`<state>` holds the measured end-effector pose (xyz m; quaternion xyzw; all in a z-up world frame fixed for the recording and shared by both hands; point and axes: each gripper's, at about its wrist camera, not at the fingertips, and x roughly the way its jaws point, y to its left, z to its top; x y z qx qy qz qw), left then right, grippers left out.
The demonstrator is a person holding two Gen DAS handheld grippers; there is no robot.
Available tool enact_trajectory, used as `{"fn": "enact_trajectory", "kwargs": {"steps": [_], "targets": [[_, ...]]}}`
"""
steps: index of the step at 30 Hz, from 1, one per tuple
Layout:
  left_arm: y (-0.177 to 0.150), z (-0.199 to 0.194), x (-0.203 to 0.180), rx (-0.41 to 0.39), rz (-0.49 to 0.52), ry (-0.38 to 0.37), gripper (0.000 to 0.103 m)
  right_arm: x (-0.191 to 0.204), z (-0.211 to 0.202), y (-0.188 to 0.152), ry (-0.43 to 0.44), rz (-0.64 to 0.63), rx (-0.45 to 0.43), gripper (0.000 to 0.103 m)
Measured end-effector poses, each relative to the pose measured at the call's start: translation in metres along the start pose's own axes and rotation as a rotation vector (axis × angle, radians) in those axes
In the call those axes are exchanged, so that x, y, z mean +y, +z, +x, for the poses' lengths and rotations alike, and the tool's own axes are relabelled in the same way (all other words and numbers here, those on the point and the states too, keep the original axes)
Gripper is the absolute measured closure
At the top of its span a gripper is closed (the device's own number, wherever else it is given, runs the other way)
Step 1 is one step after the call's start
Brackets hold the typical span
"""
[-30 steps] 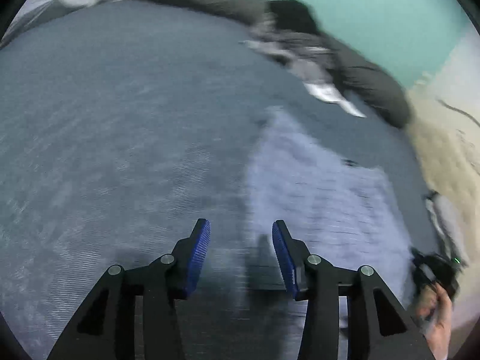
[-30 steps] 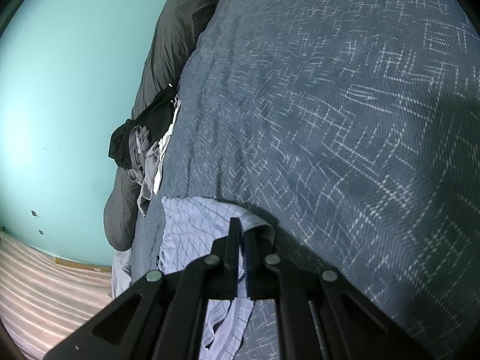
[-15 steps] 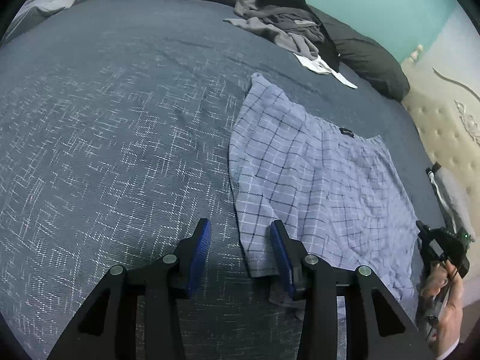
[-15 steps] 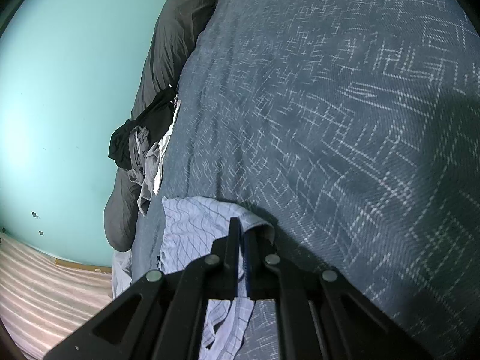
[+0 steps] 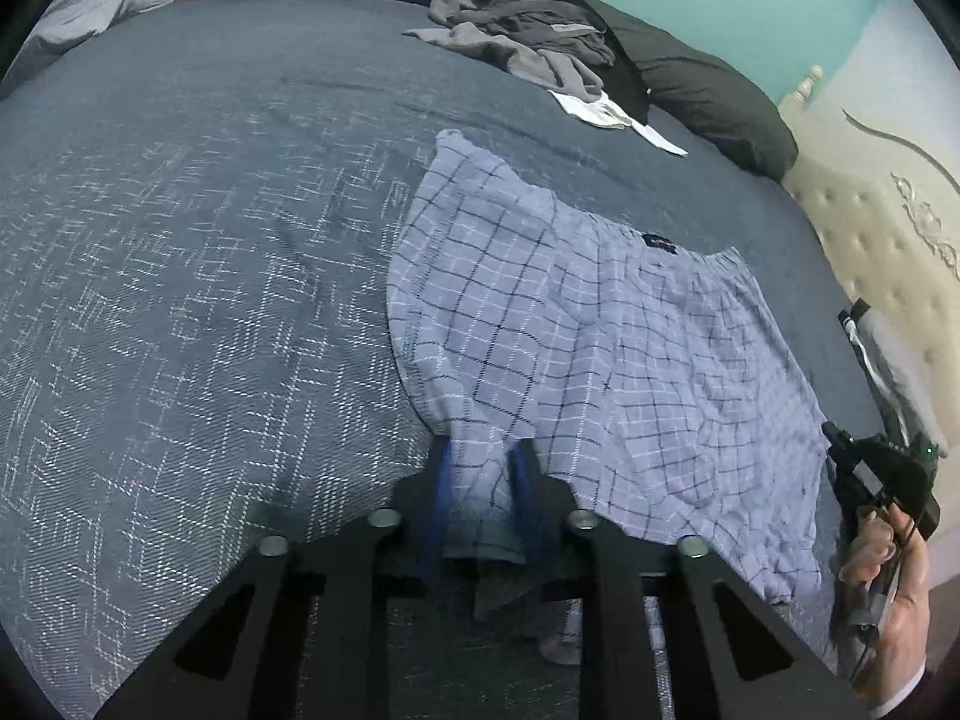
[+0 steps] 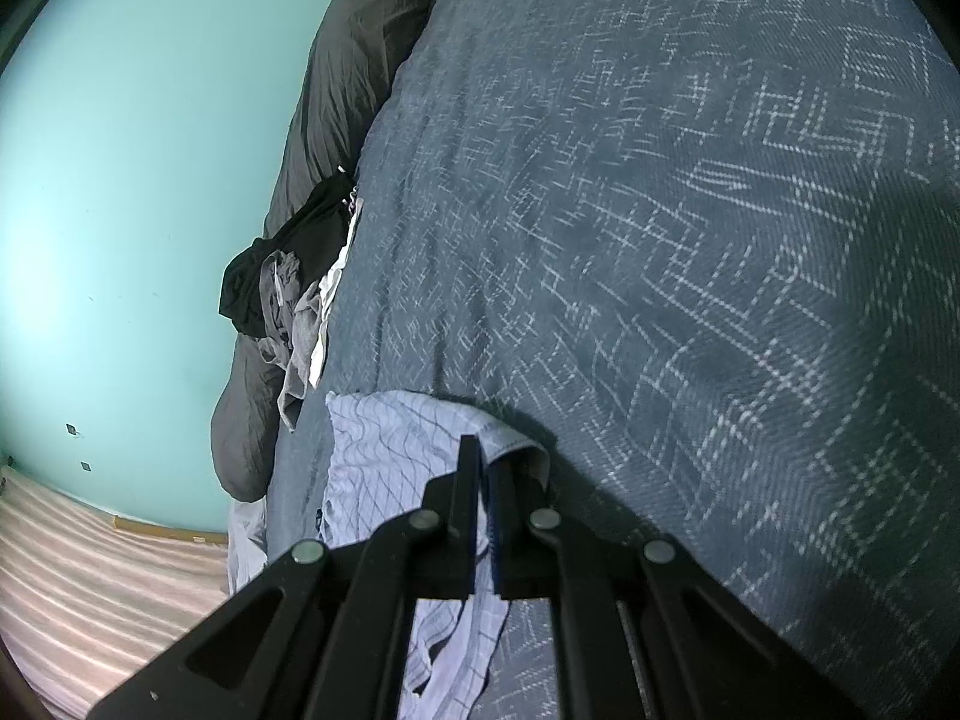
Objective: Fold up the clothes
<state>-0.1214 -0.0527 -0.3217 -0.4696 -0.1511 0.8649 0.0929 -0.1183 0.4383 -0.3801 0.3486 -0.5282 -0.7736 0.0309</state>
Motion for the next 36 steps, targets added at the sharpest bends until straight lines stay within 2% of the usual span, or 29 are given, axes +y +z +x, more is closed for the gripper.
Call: {"fn": "enact_trajectory", "kwargs": {"steps": [1, 3, 6, 9, 14, 16, 19, 21, 25, 32, 36], "targets": [[0.001, -0.001, -0.001, -0.002, 0.003, 0.003, 0.095, 0.000, 0.000, 0.000, -0.001, 0.001, 0.001, 0.100], [0.002, -0.006, 0.000, -0.013, 0.005, 0.020, 0.097, 0.000, 0.000, 0.000, -0.001, 0.000, 0.002, 0.100], [0.002, -0.022, 0.005, -0.054, 0.004, 0.069, 0.098, 0.000, -0.001, 0.000, -0.002, -0.001, 0.001, 0.099], [0.005, -0.036, 0.014, -0.076, -0.007, 0.087, 0.098, 0.001, 0.000, -0.001, -0.003, 0.000, -0.001, 0.099], [0.006, -0.038, 0.029, -0.059, -0.036, 0.146, 0.098, 0.003, 0.001, -0.001, -0.005, -0.004, -0.003, 0.099], [0.003, -0.027, 0.040, -0.008, -0.084, 0.098, 0.097, 0.003, 0.001, -0.002, -0.009, -0.006, -0.004, 0.099], [0.001, -0.028, 0.046, -0.010, -0.125, 0.067, 0.097, 0.004, 0.004, -0.002, -0.012, -0.006, -0.004, 0.099], [0.004, -0.035, 0.047, -0.044, -0.122, 0.079, 0.096, 0.005, 0.005, -0.002, -0.014, -0.009, -0.003, 0.099], [0.004, -0.041, 0.057, -0.071, -0.154, 0.088, 0.084, 0.004, 0.006, -0.003, -0.015, -0.009, -0.001, 0.099], [0.007, -0.041, 0.056, -0.100, -0.161, 0.106, 0.084, 0.007, 0.005, -0.003, -0.020, -0.022, -0.011, 0.101], [0.005, -0.039, 0.059, -0.092, -0.173, 0.117, 0.082, 0.015, 0.001, 0.000, 0.021, -0.061, -0.010, 0.102]]}}
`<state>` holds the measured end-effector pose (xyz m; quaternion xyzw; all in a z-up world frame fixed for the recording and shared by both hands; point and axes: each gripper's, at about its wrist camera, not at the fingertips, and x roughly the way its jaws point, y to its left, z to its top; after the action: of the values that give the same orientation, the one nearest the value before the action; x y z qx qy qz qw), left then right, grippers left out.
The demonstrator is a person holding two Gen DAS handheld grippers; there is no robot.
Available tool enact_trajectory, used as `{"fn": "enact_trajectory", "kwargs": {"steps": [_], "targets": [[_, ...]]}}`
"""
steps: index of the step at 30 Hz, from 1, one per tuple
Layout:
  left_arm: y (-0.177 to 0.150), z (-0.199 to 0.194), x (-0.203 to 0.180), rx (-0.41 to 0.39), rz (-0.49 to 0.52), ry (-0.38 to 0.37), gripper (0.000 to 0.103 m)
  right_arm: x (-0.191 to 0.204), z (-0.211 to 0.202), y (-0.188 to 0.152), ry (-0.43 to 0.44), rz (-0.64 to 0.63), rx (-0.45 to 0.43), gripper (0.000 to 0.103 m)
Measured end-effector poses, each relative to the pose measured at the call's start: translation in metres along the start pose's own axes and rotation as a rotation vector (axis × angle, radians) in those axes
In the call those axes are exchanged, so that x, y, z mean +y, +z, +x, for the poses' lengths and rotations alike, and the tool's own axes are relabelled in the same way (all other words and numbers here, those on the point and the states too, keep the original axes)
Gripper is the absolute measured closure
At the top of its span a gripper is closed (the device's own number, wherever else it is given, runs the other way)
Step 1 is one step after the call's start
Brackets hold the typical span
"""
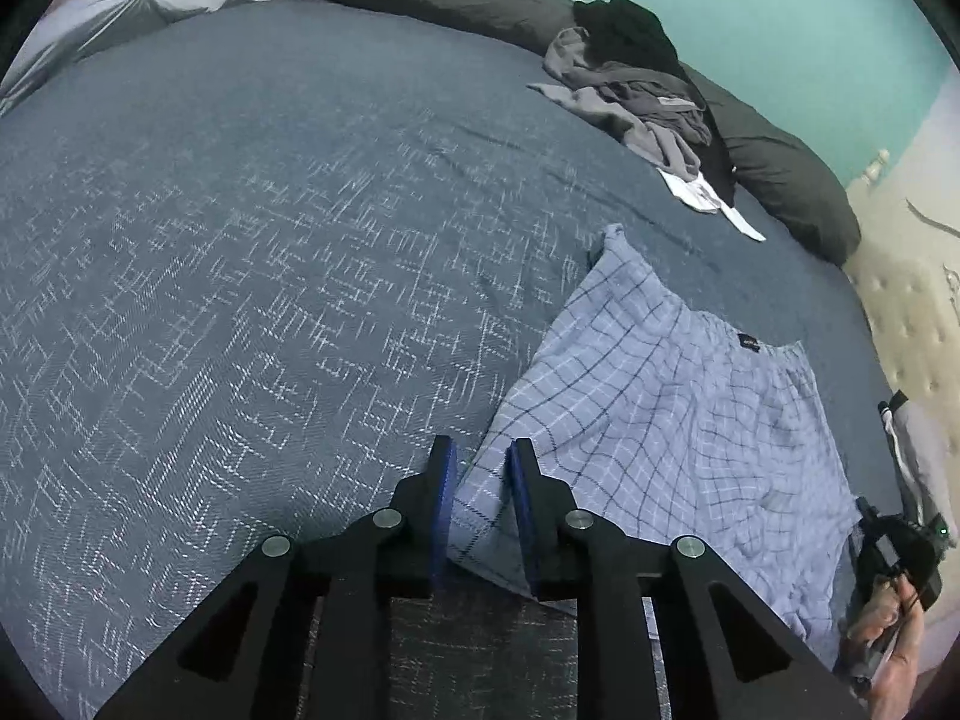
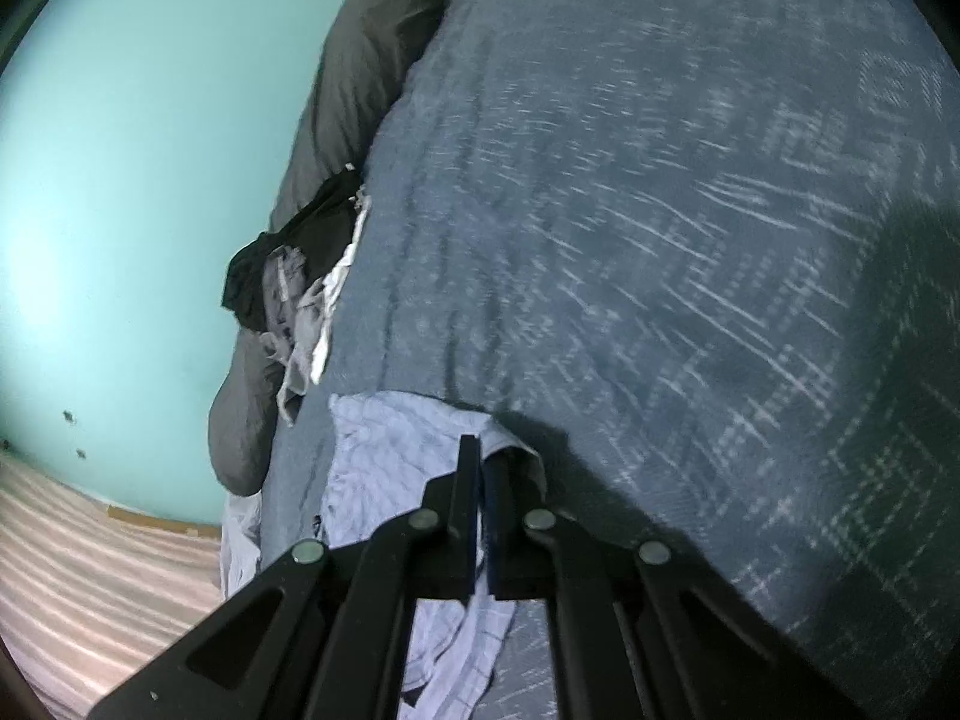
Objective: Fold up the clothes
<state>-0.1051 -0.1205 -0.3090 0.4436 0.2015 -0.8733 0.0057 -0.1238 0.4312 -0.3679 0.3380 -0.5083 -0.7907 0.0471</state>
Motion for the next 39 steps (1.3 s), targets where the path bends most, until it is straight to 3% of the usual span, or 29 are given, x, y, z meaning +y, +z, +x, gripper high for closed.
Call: {"fn": "enact_trajectory", "kwargs": {"steps": [8, 15, 17, 18, 22, 27, 30, 33, 39], "targets": [[-0.002, 0.000, -0.007, -0.013, 0.010, 0.008, 0.081, -0.010, -0.012, 0.017, 0.066, 0.062, -0.040, 0.102], [-0.001, -0.003, -0.007, -0.033, 0.005, 0.015, 0.076, -0.019, -0.004, 0.014, 0.035, 0.106, 0.007, 0.098], [0.000, -0.003, -0.005, -0.037, -0.005, 0.017, 0.074, -0.017, -0.004, 0.012, 0.040, 0.104, 0.014, 0.085], [0.000, -0.004, -0.004, -0.039, -0.010, 0.018, 0.074, -0.016, -0.004, 0.011, 0.048, 0.103, 0.015, 0.073], [0.001, -0.005, -0.002, -0.045, -0.022, 0.017, 0.072, -0.005, -0.003, 0.005, 0.035, 0.050, 0.032, 0.071], [0.000, -0.005, -0.004, -0.041, -0.019, 0.015, 0.071, -0.001, 0.001, -0.001, -0.011, 0.006, 0.053, 0.072], [0.000, -0.004, -0.004, -0.038, -0.018, 0.014, 0.070, 0.002, 0.003, -0.004, -0.044, -0.030, 0.061, 0.092], [0.000, -0.005, -0.004, -0.044, -0.022, 0.015, 0.070, 0.005, 0.003, -0.005, -0.043, -0.041, 0.060, 0.101], [0.001, -0.005, 0.000, -0.043, -0.036, 0.023, 0.060, 0.009, -0.009, 0.009, 0.025, -0.034, 0.000, 0.101]]}}
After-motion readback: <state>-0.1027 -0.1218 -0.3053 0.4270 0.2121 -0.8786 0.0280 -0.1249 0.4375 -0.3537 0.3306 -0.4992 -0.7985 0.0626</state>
